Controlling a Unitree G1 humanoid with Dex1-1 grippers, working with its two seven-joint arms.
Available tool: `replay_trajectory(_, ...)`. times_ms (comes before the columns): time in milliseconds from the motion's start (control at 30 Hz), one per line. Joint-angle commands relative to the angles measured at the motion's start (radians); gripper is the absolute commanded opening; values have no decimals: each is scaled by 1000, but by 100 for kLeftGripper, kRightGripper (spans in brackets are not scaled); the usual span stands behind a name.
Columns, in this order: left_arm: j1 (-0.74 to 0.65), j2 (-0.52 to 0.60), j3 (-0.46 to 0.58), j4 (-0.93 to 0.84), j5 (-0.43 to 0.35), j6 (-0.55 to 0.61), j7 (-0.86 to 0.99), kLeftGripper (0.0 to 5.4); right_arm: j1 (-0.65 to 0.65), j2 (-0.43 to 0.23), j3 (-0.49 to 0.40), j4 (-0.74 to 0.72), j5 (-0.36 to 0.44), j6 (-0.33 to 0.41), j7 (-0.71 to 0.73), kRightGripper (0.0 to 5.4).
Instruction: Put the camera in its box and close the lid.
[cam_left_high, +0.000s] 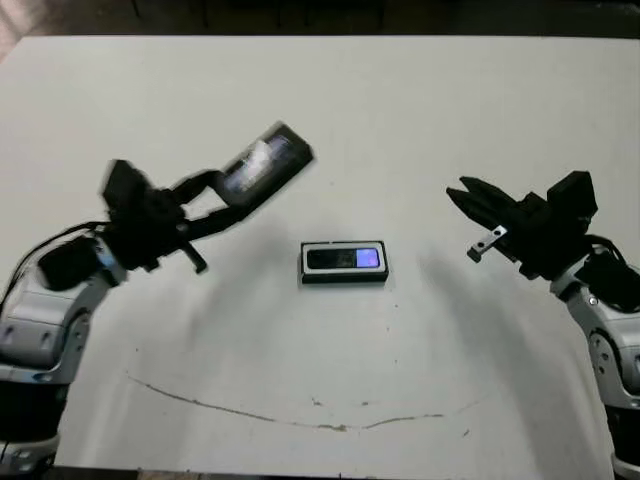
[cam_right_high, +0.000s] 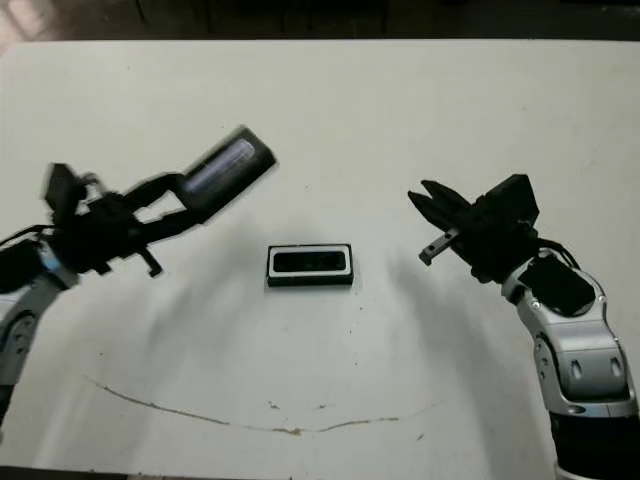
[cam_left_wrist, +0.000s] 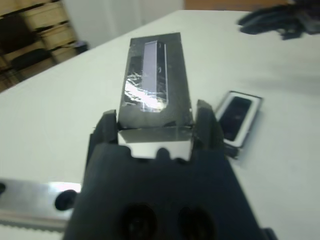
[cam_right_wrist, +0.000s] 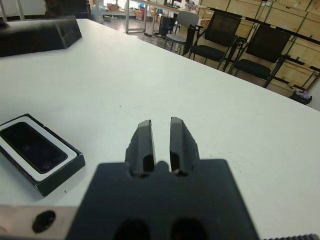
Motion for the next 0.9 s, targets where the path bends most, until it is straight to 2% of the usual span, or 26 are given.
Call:
replay_trajectory(33,-30,-9,-62,67,34,-5,-50,79,24,-6,-10,3,10,23,3,0)
replay_trajectory(167,-89,3,-136,124,53,15,-150,79,27,-14,-21,10,14,-2,13,0)
replay_trajectory(433,-204,45,-239,223,142,40,-306,79,26,-15,-35,13,27,7,24,0)
replay_trajectory(667,-241,56,-258,290,183,58,-350,79,30,-27,-41,-7,19,34,14,0)
replay_trajectory(767,-244,57,-258,305,195,43,-360,79,25,-24,-42,15,26,10,30,0)
replay_trajectory(900,-246,60,-258,302,207,53,-369,79,23,-23,-41,13,29,26,30,0)
